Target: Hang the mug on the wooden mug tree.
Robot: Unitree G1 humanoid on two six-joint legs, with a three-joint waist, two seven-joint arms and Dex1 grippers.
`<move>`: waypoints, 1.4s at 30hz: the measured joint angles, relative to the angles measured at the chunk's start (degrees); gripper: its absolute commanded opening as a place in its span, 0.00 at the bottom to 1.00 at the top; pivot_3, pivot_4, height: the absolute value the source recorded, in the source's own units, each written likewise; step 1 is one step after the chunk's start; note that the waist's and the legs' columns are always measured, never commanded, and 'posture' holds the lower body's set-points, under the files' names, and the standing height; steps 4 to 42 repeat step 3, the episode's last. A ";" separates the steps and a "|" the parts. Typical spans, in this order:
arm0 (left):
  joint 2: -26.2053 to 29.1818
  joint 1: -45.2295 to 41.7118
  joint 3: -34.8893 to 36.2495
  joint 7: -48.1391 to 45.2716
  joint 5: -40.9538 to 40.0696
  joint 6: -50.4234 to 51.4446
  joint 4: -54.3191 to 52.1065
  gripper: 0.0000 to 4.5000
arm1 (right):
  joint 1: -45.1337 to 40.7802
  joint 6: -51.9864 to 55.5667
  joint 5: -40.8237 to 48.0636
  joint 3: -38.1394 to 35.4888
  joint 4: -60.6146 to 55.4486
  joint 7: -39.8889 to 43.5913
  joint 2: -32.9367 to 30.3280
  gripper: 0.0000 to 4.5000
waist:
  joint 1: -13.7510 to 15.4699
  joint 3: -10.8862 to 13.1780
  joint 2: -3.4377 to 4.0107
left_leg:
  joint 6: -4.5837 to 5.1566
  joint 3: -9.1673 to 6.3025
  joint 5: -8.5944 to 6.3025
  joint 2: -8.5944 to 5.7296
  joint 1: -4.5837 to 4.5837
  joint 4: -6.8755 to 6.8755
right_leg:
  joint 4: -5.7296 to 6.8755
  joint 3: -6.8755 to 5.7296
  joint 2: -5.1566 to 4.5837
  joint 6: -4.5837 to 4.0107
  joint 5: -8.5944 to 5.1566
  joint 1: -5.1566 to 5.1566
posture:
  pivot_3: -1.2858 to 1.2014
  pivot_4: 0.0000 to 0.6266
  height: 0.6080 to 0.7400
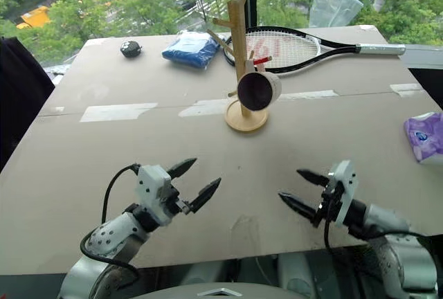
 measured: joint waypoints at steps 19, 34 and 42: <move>0.70 0.45 0.59 -1.25 0.97 -1.04 1.39 1.00 | 0.50 -6.62 -2.80 0.35 0.07 -3.58 1.25 0.99 | -0.55 0.11 -0.36 | -0.17 0.03 -0.10 0.16 0.19 0.00 | -0.06 -0.04 -0.07 0.00 -0.02 0.48 | 0.52 0.24 1.00; 0.70 0.45 0.59 -1.25 0.97 -1.04 1.39 1.00 | 0.50 -6.62 -2.80 0.35 0.07 -3.58 1.25 0.99 | -0.55 0.11 -0.36 | -0.17 0.03 -0.10 0.16 0.19 0.00 | -0.06 -0.04 -0.07 0.00 -0.02 0.48 | 0.52 0.24 1.00; 0.70 0.45 0.59 -1.25 0.97 -1.04 1.39 1.00 | 0.50 -6.62 -2.80 0.35 0.07 -3.58 1.25 0.99 | -0.55 0.11 -0.36 | -0.17 0.03 -0.10 0.16 0.19 0.00 | -0.06 -0.04 -0.07 0.00 -0.02 0.48 | 0.52 0.24 1.00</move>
